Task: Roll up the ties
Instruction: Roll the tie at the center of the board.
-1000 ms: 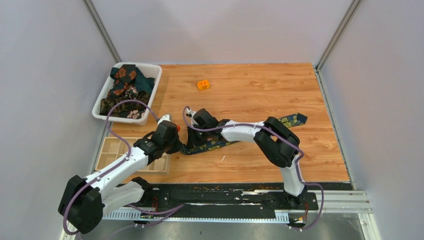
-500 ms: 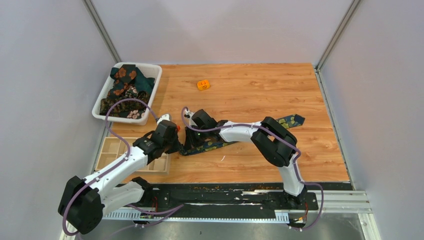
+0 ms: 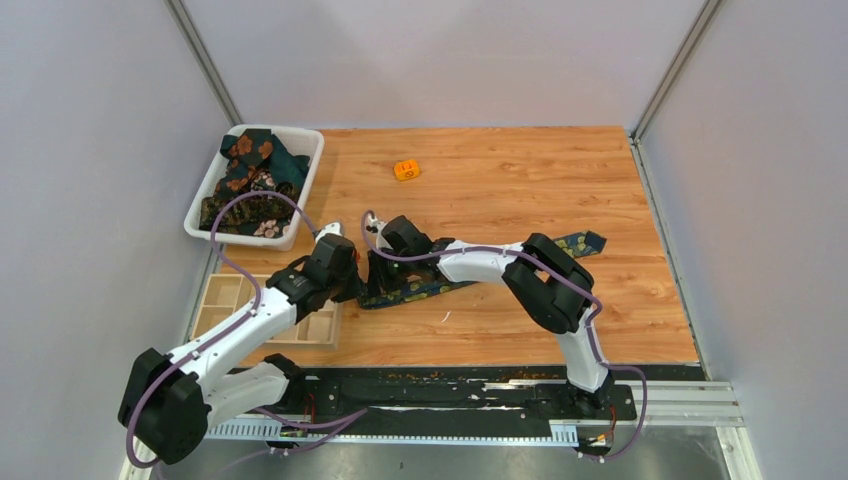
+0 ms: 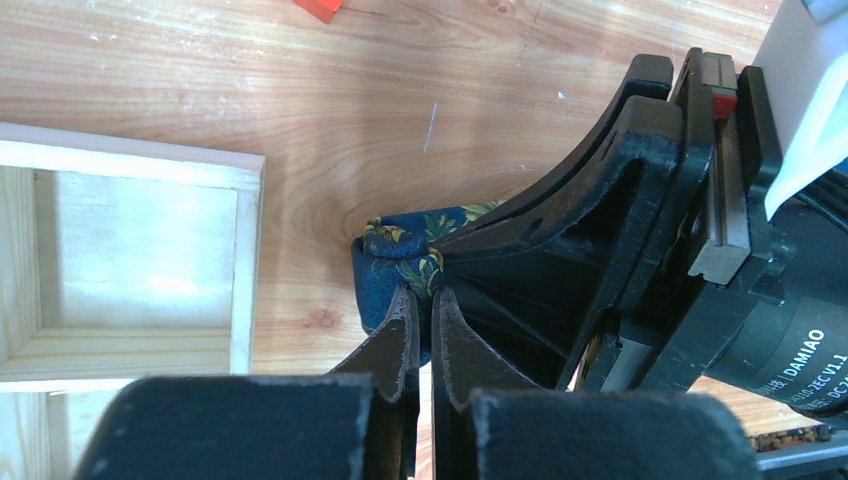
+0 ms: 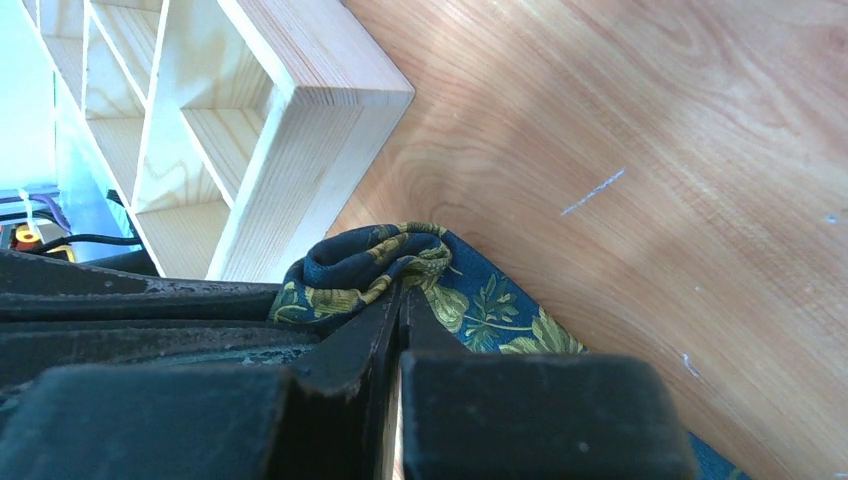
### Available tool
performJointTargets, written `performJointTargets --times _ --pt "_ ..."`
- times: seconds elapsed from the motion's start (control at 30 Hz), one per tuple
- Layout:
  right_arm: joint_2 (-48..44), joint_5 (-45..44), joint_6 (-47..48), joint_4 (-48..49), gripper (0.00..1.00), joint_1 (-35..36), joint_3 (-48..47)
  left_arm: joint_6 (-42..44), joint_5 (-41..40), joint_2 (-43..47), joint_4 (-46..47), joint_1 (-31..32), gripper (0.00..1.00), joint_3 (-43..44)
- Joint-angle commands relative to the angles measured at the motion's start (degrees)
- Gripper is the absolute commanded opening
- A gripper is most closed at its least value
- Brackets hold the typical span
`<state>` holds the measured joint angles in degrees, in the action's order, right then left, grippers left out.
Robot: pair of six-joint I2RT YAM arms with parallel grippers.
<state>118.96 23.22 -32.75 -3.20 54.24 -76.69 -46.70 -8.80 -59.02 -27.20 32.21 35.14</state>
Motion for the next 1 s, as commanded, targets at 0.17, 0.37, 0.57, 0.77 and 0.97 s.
performJointTargets --times 0.17,0.37,0.57,0.77,0.97 --pt "1.7 2.0 -0.8 1.7 0.01 0.9 -2.6 0.8 1.4 -0.2 3.8 -0.1 0.00 2.1" --pt "1.4 1.2 -0.6 1.4 0.01 0.8 -1.2 0.6 3.5 -2.2 8.0 -0.1 0.00 0.3" --pt "0.5 0.5 0.0 1.2 0.01 0.7 0.3 0.6 4.6 -4.3 10.1 -0.1 0.00 -0.4" --pt "-0.8 -0.7 0.6 0.2 0.01 0.4 1.3 0.3 5.0 -5.5 11.4 0.0 0.00 -1.3" --pt "-3.2 -2.5 2.0 -2.0 0.01 0.1 1.8 0.1 5.7 -6.5 12.8 -0.1 0.00 -2.2"
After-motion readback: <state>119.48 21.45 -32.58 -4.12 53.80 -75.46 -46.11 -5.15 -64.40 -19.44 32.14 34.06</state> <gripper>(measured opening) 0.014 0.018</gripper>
